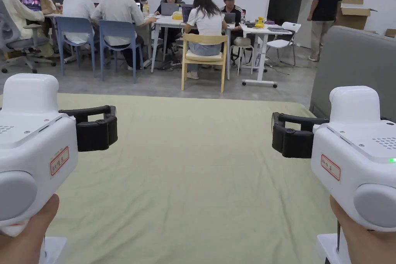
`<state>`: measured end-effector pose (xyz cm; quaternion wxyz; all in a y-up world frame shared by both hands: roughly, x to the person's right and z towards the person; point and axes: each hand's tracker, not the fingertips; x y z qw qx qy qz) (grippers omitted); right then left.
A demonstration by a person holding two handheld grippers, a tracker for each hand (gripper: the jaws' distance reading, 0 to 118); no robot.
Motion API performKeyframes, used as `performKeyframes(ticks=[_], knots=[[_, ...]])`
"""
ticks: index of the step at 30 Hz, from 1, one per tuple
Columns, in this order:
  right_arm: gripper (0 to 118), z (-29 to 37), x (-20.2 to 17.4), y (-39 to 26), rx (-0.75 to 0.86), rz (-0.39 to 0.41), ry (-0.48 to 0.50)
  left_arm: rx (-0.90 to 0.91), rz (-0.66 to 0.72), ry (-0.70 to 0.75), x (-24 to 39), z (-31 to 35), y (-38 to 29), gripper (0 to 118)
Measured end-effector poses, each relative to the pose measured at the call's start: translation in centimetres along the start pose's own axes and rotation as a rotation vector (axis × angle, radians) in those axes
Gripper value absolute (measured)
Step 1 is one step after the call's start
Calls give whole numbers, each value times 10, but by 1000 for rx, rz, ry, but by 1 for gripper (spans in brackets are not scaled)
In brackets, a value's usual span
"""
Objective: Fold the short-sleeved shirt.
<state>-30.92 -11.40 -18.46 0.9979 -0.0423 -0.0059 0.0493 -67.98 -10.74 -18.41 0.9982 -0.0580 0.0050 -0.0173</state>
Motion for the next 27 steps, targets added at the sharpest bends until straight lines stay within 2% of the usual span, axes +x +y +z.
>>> performKeyframes(ticks=[27], knots=[[118, 0, -4, -3, -7, -10, 11, -33, 13, 11, -7, -6, -8, 118]])
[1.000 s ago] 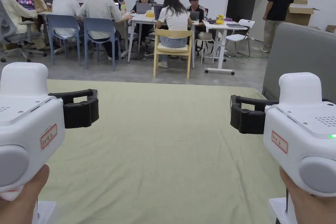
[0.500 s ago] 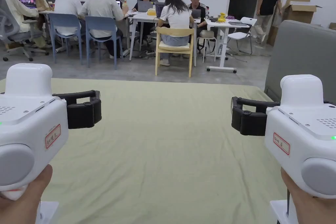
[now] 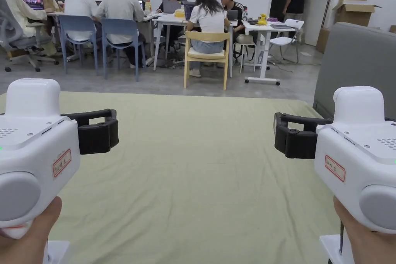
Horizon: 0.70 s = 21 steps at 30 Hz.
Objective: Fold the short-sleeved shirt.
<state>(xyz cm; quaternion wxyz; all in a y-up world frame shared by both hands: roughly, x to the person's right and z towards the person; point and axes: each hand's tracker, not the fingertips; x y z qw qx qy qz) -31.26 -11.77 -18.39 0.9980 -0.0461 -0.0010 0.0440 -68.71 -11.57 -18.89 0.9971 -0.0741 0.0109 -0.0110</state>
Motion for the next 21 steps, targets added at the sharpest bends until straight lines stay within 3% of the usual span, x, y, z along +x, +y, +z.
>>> performKeyframes(ticks=[21], knots=[[118, 1, 0, 3, 11, -3, -2, 18, 10, -7, -2, 6, 1, 118]])
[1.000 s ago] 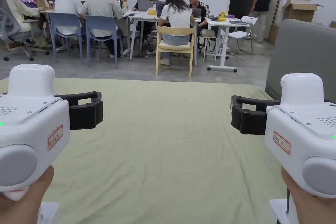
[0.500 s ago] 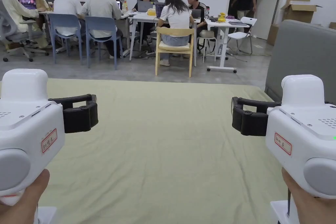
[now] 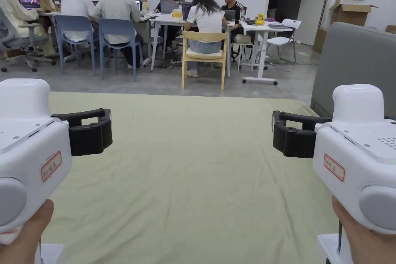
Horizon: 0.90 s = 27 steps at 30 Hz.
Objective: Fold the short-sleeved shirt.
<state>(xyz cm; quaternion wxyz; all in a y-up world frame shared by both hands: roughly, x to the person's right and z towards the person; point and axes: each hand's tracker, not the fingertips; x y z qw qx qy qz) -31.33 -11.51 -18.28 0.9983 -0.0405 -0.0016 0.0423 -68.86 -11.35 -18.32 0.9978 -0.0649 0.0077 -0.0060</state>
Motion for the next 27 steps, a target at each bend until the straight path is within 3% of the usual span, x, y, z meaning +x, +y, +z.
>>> performKeyframes(ticks=[17, 27], knots=[[118, -1, 0, -2, -6, 4, -9, -7, -1, -14, 3, 1, 1, 118], [118, -3, 1, -4, -13, -38, 16, -10, -13, -21, 3, 0, 1, 118]])
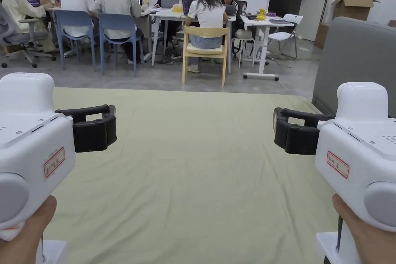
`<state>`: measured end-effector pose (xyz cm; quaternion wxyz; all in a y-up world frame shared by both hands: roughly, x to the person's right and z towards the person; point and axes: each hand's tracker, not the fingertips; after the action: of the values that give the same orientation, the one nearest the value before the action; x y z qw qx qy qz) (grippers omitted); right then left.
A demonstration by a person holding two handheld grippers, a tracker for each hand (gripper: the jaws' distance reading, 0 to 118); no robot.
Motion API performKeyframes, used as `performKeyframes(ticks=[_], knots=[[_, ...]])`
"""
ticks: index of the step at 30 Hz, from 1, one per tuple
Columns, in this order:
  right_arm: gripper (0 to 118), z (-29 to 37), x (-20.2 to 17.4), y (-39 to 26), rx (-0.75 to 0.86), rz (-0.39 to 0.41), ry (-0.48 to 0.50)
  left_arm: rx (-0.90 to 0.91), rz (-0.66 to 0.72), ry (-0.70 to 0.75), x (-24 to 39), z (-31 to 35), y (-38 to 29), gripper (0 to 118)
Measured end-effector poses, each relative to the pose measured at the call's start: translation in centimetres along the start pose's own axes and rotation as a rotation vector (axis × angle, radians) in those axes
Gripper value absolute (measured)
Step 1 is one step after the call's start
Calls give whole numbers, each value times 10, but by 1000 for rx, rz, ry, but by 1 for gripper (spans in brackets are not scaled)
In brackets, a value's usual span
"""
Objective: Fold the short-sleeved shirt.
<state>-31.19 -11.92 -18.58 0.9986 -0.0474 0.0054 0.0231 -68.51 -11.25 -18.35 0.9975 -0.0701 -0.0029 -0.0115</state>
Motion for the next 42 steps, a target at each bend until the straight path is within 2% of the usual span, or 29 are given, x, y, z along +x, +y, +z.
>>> performKeyframes(ticks=[3, 11, 14, 19, 22, 24, 26, 30, 35, 38, 42], knots=[[118, -1, 0, 0, -5, -23, 13, 1, 1, 1, 0, 0, 0, 118], [118, 0, -9, -4, 38, -2, -77, -13, 5, -2, -2, -1, -2, 118], [118, 0, -3, -1, 14, -54, 38, -15, 6, -4, -2, -1, -2, 118], [118, 1, -3, 6, -19, -68, 35, -10, 4, -6, -2, 0, -1, 118], [118, 5, 3, 8, -3, -98, 133, -8, 1, -8, -1, 1, 1, 118], [118, 8, 6, 12, -7, -136, 160, -10, 0, -9, -1, 2, 2, 118], [118, 10, 6, 17, -31, -139, 193, -6, 1, -8, -1, 2, 2, 118], [118, 12, 3, 22, -48, -111, 201, 7, 5, -12, 0, 5, 4, 118], [118, 16, 9, 26, -28, -140, 244, 11, -1, -17, 1, 6, 7, 118], [118, 21, 9, 27, 24, -153, 225, 18, -4, -22, 2, 7, 8, 118], [118, 23, 7, 34, -9, -162, 165, 24, 0, -29, 2, 7, 9, 118]])
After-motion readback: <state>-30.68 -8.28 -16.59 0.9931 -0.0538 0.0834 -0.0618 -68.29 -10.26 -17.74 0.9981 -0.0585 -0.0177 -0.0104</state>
